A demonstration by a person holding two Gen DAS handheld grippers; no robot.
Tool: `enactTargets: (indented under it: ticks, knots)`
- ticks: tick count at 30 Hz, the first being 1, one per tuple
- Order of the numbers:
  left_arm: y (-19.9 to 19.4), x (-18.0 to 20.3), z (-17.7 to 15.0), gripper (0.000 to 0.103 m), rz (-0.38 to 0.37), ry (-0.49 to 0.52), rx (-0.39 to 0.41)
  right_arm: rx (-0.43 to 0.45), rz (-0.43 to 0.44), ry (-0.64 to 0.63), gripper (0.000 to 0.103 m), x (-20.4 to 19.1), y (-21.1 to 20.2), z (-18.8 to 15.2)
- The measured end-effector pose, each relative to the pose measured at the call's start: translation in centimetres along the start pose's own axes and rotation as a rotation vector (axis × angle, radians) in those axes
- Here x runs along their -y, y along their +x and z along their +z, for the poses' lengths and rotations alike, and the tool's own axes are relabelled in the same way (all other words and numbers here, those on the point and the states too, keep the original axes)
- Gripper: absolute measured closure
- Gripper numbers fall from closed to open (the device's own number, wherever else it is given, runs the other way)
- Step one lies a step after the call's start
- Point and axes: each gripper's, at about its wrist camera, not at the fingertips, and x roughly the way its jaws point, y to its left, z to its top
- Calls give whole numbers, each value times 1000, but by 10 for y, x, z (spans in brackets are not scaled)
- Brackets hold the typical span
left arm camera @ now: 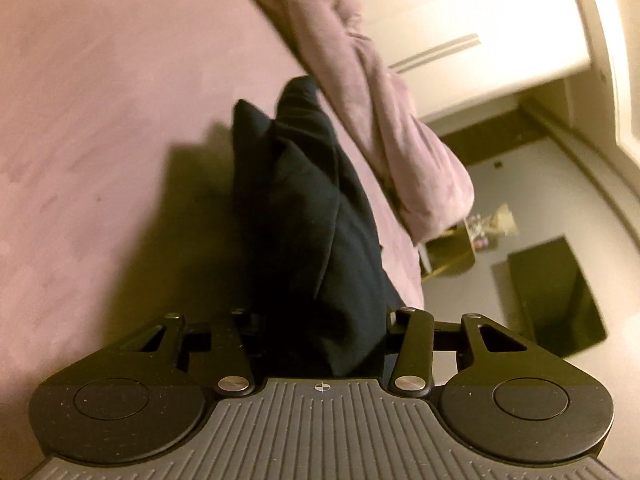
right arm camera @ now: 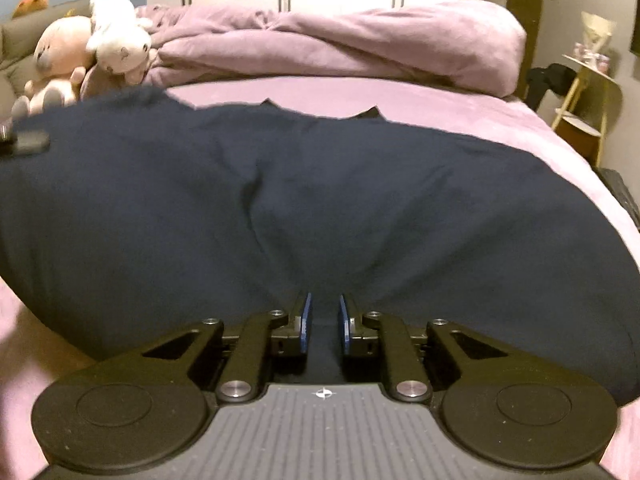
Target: Fold large clothes
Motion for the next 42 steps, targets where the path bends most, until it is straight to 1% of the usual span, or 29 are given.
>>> enactTargets:
  ticks: [2,4,5,6,8,10,11,13,14,15,18,19,22,25,29,32,33,34,35,36,37,39,40,41,42]
  knots:
    - [-1,17,0,54,10,52,10,-4,19,27,91,4,-4,5]
    - [-2,28,0,54,16,85,14,32,56,99,92,13,-15,5]
    - [-2,33,0,55,21,95,14,54,51,118,92,14,-19,2]
    - [-1,35,-1,55,22,98,12,55,44,112,92,14,-19,-2]
    - [2,42,-4,56,22,102,-9,19,46,64,92,10,-10,-11]
    - [3,53,-9,57,27,136,-4,0,47,-3,92,6,-4,-10]
    - [3,59,-10,57,30,156,1,-12,62,10,92,9,-5,-6]
    - [1,72,-11,57,37,196,3,-21,103,90,92,23,-9,2]
    - [1,78,-12,57,43,214,0,-10,120,144,92,34,-14,3]
    - [2,84,-13,57,48,227,-3,12,118,189,90,43,-20,3]
    - [4,103,-19,57,53,278,-16,89,79,301,82,79,-43,-1]
    - [7,112,-22,57,50,294,-20,110,64,336,82,92,-50,-3]
    - [20,139,-34,58,10,345,-33,163,-3,434,82,134,-67,-11]
    - [39,167,-58,57,-52,411,-57,179,-38,543,82,169,-77,-23]
    - [85,192,-99,58,-123,471,-146,199,-68,623,82,195,-86,-40]
    - [129,194,-131,58,-130,482,-224,192,-77,633,82,202,-90,-51]
    - [143,190,-140,58,-114,470,-249,187,-82,632,82,203,-91,-53]
    - [157,183,-149,58,-91,429,-281,180,-86,634,82,206,-91,-55]
    - [166,177,-155,57,-82,398,-296,173,-91,636,82,206,-89,-53]
    - [172,171,-160,54,-80,384,-298,168,-94,641,82,208,-89,-54]
    - [172,167,-163,53,-84,382,-290,158,-95,647,82,211,-88,-54]
    - [165,171,-160,51,-92,402,-287,156,-96,660,81,213,-91,-56]
    - [156,175,-155,50,-86,402,-306,161,-94,663,81,213,-93,-57]
    - [145,179,-150,48,-96,401,-314,164,-95,661,81,214,-96,-56]
    - [129,183,-144,44,-124,400,-311,172,-93,659,81,214,-100,-56]
